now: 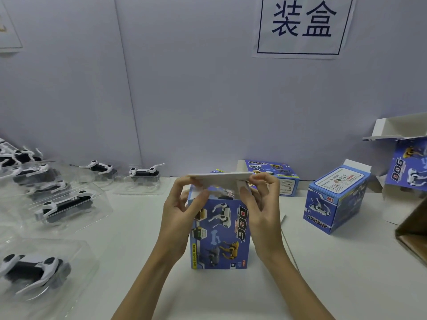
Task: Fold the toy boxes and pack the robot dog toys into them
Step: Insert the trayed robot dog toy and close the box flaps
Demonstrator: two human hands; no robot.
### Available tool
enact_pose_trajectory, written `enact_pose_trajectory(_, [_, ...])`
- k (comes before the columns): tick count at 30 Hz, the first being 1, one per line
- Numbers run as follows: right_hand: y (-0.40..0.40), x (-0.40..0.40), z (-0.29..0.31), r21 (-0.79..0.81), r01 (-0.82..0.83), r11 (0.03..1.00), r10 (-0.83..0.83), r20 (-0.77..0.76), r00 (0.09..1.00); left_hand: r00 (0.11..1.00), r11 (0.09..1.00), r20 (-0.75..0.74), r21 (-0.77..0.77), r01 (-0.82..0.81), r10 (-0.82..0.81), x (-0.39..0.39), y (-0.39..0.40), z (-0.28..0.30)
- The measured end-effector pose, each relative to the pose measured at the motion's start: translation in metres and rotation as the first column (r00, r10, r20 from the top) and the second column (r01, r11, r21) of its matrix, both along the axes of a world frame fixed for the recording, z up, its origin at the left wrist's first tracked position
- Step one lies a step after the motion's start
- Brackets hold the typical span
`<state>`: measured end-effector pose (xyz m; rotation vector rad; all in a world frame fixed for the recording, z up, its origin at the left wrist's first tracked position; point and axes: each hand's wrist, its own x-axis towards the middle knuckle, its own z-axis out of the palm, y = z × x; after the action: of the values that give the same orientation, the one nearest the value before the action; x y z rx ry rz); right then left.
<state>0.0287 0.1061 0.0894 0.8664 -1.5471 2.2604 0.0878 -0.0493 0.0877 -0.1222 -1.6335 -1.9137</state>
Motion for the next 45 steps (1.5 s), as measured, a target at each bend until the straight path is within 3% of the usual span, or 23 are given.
enact_pose_trajectory(4, [0.004, 0.004, -0.003, 0.076, -0.003, 0.997, 0.007, -0.051, 0.999, 0.998, 0.998, -0.057, 0.046, 0.036, -0.034, 0.0, -0.002, -0.001])
enact_pose_trajectory(8, [0.006, 0.005, -0.003, 0.056, -0.061, 0.997, 0.059, 0.046, 0.997, 0.997, 0.993, -0.073, -0.121, -0.003, -0.006, 0.001, -0.007, -0.003])
enact_pose_trajectory(11, [0.004, 0.002, -0.005, 0.118, -0.042, 0.992, 0.035, 0.058, 0.998, 0.998, 0.995, -0.063, -0.103, 0.016, -0.023, 0.0, -0.007, -0.003])
enact_pose_trajectory(17, [0.002, -0.007, -0.014, 0.241, 0.078, 0.967, -0.048, -0.126, 0.991, 0.999, 0.995, -0.045, -0.103, -0.015, 0.01, -0.002, -0.006, -0.004])
enact_pose_trajectory(23, [0.006, -0.007, -0.014, 0.283, 0.067, 0.957, -0.039, -0.105, 0.994, 0.996, 0.993, -0.095, -0.118, -0.011, 0.0, -0.008, -0.005, -0.009])
enact_pose_trajectory(25, [0.004, -0.006, -0.014, 0.264, 0.118, 0.957, -0.088, -0.121, 0.989, 0.989, 0.98, -0.118, -0.168, -0.105, 0.086, -0.01, -0.002, -0.014])
enact_pose_trajectory(28, [0.0, -0.004, -0.014, 0.114, 0.155, 0.981, -0.154, -0.016, 0.988, 0.907, 0.822, -0.228, -0.387, -0.418, 0.354, -0.01, 0.003, -0.022])
enact_pose_trajectory(32, [0.003, -0.005, -0.013, -0.038, -0.011, 0.999, 0.018, 0.199, 0.98, 0.821, 0.439, -0.359, -0.711, -0.549, 0.445, -0.01, 0.004, -0.026])
enact_pose_trajectory(36, [0.002, -0.009, -0.015, 0.091, -0.184, 0.979, 0.164, 0.197, 0.967, 0.806, 0.37, -0.387, -0.74, -0.562, 0.448, -0.008, 0.004, -0.025])
enact_pose_trajectory(40, [0.009, -0.016, -0.019, 0.193, -0.251, 0.949, 0.213, 0.197, 0.957, 0.851, 0.267, -0.401, -0.826, -0.496, 0.34, -0.007, -0.01, -0.023])
enact_pose_trajectory(45, [0.001, -0.014, -0.021, 0.239, -0.106, 0.965, 0.086, 0.094, 0.992, 0.874, 0.211, -0.407, -0.86, -0.465, 0.266, -0.009, -0.011, -0.024])
